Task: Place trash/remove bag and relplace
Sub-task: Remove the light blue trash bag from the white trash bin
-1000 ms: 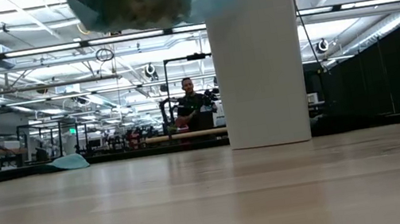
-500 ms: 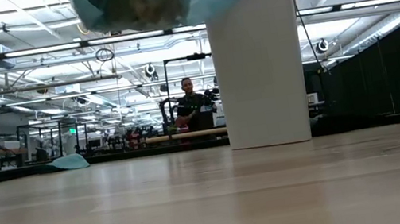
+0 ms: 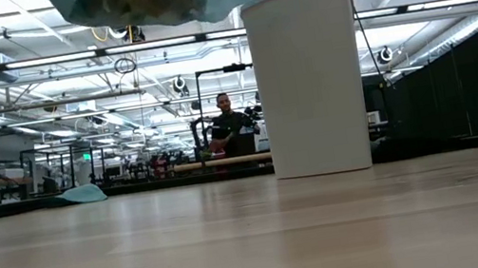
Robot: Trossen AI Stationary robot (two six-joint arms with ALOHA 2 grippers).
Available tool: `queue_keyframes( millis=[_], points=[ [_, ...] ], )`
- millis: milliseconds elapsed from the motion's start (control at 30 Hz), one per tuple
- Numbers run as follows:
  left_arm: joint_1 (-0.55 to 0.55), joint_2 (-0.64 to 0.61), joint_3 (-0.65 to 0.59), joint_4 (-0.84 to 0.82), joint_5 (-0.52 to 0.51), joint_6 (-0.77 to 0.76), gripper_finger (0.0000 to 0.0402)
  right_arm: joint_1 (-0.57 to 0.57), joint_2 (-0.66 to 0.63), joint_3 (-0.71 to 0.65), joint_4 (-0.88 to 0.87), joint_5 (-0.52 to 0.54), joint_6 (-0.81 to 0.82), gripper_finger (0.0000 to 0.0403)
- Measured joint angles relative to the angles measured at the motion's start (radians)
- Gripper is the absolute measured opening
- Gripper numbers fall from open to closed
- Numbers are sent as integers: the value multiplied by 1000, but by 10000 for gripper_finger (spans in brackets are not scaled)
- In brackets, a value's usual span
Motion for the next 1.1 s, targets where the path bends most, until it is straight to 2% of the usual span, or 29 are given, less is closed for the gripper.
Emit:
queue_keyframes(
  millis=[233,600,700,867,1100],
  points=[
    [-8,6,0,2,0,0,0,-2,13,0,87,-27,5,355],
    [-8,63,0,12,-10,0,0,10,15,0,83,-61,23,355],
    [-7,72,0,28,-9,0,0,19,15,0,76,-103,28,355],
    [-7,73,0,84,58,-58,0,16,1,-1,-17,-118,21,355],
    [-6,63,0,84,67,-77,0,-12,-10,1,33,-342,129,355]
  ],
)
